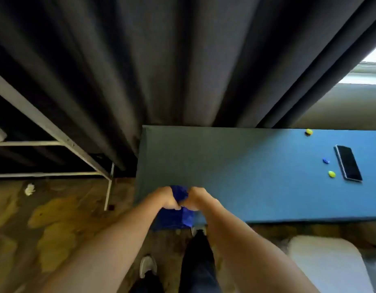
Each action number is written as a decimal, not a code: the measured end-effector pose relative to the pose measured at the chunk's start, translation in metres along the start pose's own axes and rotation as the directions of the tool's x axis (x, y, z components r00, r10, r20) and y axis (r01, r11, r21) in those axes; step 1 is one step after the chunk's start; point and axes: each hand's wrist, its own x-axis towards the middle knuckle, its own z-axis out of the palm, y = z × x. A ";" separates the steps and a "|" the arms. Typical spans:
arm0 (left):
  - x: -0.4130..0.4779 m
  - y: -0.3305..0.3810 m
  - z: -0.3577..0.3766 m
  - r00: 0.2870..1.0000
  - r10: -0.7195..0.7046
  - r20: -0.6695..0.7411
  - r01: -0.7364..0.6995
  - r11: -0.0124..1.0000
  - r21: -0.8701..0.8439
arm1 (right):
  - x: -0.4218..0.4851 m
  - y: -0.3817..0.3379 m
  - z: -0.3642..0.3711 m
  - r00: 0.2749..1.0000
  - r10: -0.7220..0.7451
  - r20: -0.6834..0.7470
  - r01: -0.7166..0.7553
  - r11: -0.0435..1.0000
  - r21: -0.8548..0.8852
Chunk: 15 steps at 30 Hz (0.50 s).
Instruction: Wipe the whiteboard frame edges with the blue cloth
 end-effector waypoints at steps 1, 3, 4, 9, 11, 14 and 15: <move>0.001 -0.004 0.012 0.998 -0.037 -0.050 0.036 0.999 -0.023 | 0.001 0.003 0.011 1.000 0.012 -0.021 -0.011 0.999 0.049; 0.002 -0.011 0.036 0.969 -0.181 -0.169 0.136 0.959 -0.249 | 0.006 0.012 0.027 0.995 0.057 -0.081 -0.038 0.973 0.228; -0.002 -0.011 0.044 0.950 -0.235 -0.207 0.148 0.919 -0.366 | 0.008 0.016 0.036 0.992 0.084 -0.096 -0.050 0.948 0.315; -0.008 -0.015 0.031 0.955 -0.291 0.059 0.228 0.590 -0.775 | 0.022 0.018 0.021 0.990 0.066 0.126 -0.122 0.847 0.517; -0.015 -0.024 0.014 0.963 -0.224 0.149 0.229 0.390 -0.892 | 0.025 0.009 0.004 0.978 0.005 0.208 -0.141 0.753 0.642; -0.042 -0.043 -0.023 0.985 -0.132 0.109 0.114 0.034 -0.993 | 0.019 -0.029 -0.027 0.963 -0.161 0.215 -0.083 0.582 0.809; -0.050 -0.050 -0.036 0.991 -0.121 0.061 0.055 -0.051 -0.997 | 0.017 -0.046 -0.036 0.954 -0.226 0.198 -0.047 0.540 0.841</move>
